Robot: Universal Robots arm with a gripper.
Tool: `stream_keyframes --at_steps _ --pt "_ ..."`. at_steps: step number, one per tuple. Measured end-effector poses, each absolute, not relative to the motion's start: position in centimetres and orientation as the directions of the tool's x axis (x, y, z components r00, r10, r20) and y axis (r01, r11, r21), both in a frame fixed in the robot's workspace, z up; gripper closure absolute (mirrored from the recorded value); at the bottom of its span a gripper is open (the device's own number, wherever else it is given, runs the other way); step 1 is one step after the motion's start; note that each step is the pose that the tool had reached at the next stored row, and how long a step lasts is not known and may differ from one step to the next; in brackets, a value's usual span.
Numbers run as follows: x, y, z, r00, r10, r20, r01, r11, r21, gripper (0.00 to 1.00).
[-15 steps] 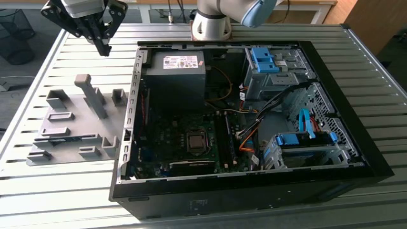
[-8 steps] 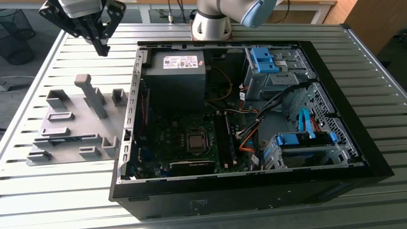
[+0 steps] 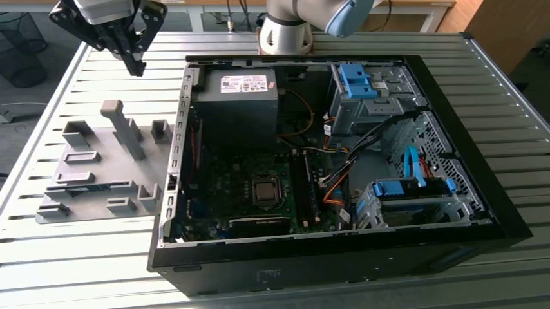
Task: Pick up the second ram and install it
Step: 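Reach for the second ram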
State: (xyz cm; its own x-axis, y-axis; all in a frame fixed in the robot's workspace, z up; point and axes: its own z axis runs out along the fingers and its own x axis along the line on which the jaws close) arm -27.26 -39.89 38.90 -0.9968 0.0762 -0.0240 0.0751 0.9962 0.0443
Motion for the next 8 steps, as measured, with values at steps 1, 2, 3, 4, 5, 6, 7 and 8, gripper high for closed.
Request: stream_keyframes --at_steps 1,2,3,4,5,6,7,8 --pt "-27.30 -39.89 38.90 -0.997 0.076 -0.024 0.075 0.996 0.044 0.89" --pt "-27.34 -39.89 38.89 -0.997 0.076 -0.024 0.075 0.996 0.044 0.89" --pt "-27.39 -39.89 38.89 -0.997 0.076 -0.024 0.075 0.996 0.044 0.89" --pt "-27.43 -39.89 38.89 -0.997 0.076 -0.024 0.075 0.996 0.044 0.89" --pt "-27.48 -39.89 38.89 -0.997 0.076 -0.024 0.075 0.996 0.044 0.89" --pt "-27.52 -39.89 38.89 -0.997 0.076 -0.024 0.075 0.996 0.044 0.89" --pt "-27.56 -39.89 38.89 -0.997 0.076 -0.024 0.075 0.996 0.044 0.89" --pt "-27.61 -39.89 38.88 -0.997 0.076 -0.024 0.075 0.996 0.044 0.89"
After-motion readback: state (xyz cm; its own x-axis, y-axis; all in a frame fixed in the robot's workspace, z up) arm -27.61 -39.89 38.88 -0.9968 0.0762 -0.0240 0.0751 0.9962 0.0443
